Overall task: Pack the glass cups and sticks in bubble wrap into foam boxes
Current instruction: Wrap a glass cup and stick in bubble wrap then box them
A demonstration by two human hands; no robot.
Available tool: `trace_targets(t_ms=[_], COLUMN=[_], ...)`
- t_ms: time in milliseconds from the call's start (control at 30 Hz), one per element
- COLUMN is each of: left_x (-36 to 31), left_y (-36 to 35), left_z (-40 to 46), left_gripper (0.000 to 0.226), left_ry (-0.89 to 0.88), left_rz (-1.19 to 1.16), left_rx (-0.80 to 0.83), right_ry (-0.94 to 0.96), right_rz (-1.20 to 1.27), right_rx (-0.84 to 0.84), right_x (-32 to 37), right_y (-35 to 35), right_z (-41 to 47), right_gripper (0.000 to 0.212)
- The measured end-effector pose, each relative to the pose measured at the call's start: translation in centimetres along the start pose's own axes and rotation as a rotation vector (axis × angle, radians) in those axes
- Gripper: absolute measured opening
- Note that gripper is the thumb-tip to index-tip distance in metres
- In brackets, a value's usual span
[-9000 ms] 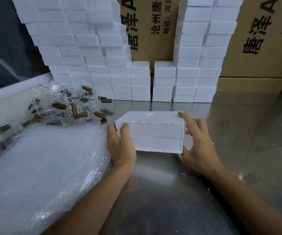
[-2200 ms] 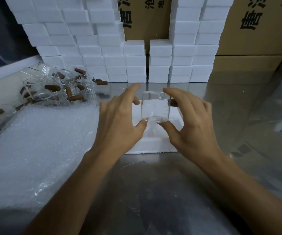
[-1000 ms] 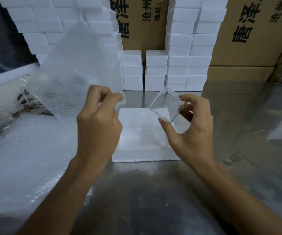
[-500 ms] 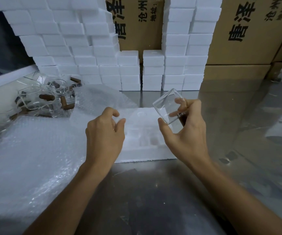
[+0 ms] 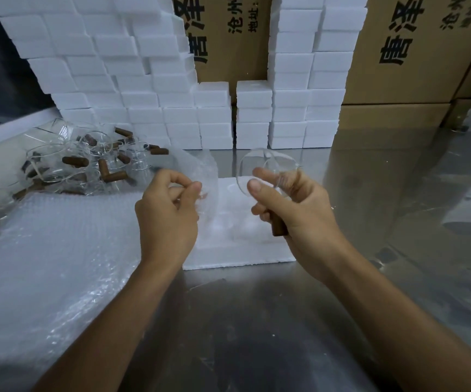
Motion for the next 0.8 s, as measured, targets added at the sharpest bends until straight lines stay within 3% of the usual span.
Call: trace_targets(t_ms=[67,100,233,333,533,633,733,800], left_x=[0.0,0.0,-0.1,-0.2,-1.0,-1.9,-2.3,-2.3], left_y=[-0.1,-0.1,0.0,0.0,-0.2,-0.2,-0.4,-0.5], left_z=[0.0,0.0,0.0,-0.1,-0.8,-1.3,-1.5,-1.4], left_gripper=[0.007,0.009,0.027,0.032,0.018,0.027,0.026,0.016], left_ry=[0.008,0.033,0.148,0.197,0.220,0.230,0.337,0.459], left_rz=[-0.021,-0.033,-0.057,-0.086,-0.165,-0.217,-0.253,-0.325], left_rx=[0.016,0.029,0.075,0.092,0.197,0.253,0.284,0.303], right_ry=[-0.089,-0.114,-0.165,-0.175,-0.202,-0.213,-0.238,-0.254], right_rz=[0.100,0.142,0.205,0.219,0.287,0.293,0.318,0.345], right_rx=[0.024,0.030,0.026,0.045,0.137,0.173,0.200,0.195], right_x=[0.0,-0.1,-0.1,-0.2,-0.3,-0.3,-0.6,-0.8], right_y=[0.0,0.1,0.1,0.1,-0.5,-0.8,-1.0,-1.1], right_z=[0.1,0.3,0.3,0.1,-0.4,-0.6,-0.6,-0.5], right_gripper=[0.031,0.025,0.035,0.025,0.017,0.017,0.010,0.021])
Point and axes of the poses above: each hand's wrist, its own z-axis towards the middle knuckle, its own y-axis out of the back of the hand, x = y × z, the point moved 2 cm from there along z, towards the middle knuckle, and after that the axes turned 14 degrees about -x, right-handed, at the moved point
